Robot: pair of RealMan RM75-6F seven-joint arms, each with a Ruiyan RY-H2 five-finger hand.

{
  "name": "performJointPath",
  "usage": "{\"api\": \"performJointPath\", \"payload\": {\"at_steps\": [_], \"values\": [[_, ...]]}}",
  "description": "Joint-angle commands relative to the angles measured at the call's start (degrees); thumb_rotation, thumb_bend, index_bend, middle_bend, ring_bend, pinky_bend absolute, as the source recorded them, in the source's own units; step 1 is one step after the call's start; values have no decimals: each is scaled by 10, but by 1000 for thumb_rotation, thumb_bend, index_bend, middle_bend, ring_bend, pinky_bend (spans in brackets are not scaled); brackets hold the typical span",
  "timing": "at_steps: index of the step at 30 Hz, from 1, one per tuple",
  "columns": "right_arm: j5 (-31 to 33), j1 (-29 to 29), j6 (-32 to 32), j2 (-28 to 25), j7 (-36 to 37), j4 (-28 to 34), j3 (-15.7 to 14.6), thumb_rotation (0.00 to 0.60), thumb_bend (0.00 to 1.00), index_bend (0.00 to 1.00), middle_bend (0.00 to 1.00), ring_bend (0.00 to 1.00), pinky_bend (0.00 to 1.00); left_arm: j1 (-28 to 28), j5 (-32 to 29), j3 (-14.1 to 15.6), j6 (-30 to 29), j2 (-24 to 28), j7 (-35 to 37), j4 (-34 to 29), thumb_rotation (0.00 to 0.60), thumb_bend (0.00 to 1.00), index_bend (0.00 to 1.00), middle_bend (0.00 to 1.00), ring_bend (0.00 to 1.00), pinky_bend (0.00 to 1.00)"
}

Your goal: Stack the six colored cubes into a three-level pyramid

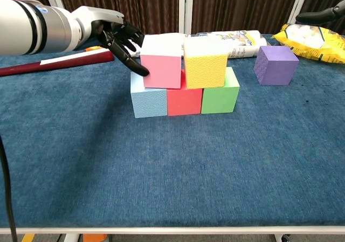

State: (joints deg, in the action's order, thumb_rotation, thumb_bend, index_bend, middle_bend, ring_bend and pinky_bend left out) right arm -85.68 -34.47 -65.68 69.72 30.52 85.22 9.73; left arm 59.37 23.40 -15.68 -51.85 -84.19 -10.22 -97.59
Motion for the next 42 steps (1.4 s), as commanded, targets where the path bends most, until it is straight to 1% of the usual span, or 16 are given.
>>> {"api": "performJointPath", "payload": {"at_steps": [1, 6, 9, 11, 15, 19, 22, 25, 28, 42], "values": [[0, 0, 0, 0, 0, 0, 0, 600, 127, 0, 68, 0, 0, 0, -1, 1, -1, -2, -4, 0, 600, 0, 344, 170, 86, 209], [2, 1, 0, 1, -1, -1, 0, 600, 132, 0, 68, 0, 0, 0, -3, 2, -2, -3, -11, -1, 600, 0, 207, 138, 57, 209], [3, 1, 0, 1, -1, -1, 1, 600, 135, 0, 68, 0, 0, -3, 1, 2, -1, -1, -11, -6, 600, 0, 136, 118, 39, 209], [3, 1, 0, 1, 0, -1, 1, 600, 141, 0, 69, 0, 0, -8, 11, 3, 0, 4, -10, -11, 600, 0, 106, 110, 34, 209], [3, 3, -1, 0, -1, -1, 1, 600, 145, 0, 69, 0, 0, -25, 42, 10, -2, 24, -4, -21, 600, 0, 101, 110, 34, 209], [3, 4, -2, 0, 0, 0, 1, 600, 146, 0, 69, 0, 0, -42, 76, 25, -14, 44, -11, -21, 600, 0, 101, 110, 26, 205], [4, 4, -2, 0, -2, 1, 1, 600, 145, 0, 68, 0, 0, -48, 93, 33, -36, 38, -25, -2, 600, 0, 101, 110, 24, 200], [5, 5, -2, 2, -4, 2, 2, 600, 146, 0, 69, 0, 0, -46, 100, 30, -46, 20, -32, 22, 600, 0, 101, 110, 24, 198], [6, 5, -2, 1, -6, 3, 2, 600, 146, 0, 69, 0, 0, -42, 101, 26, -39, 5, -36, 38, 600, 0, 101, 110, 17, 196], [10, 7, 2, 1, -1, -2, 3, 600, 146, 0, 68, 0, 0, -36, 109, 9, -23, -10, -45, 24, 600, 0, 100, 109, 14, 196]]}}
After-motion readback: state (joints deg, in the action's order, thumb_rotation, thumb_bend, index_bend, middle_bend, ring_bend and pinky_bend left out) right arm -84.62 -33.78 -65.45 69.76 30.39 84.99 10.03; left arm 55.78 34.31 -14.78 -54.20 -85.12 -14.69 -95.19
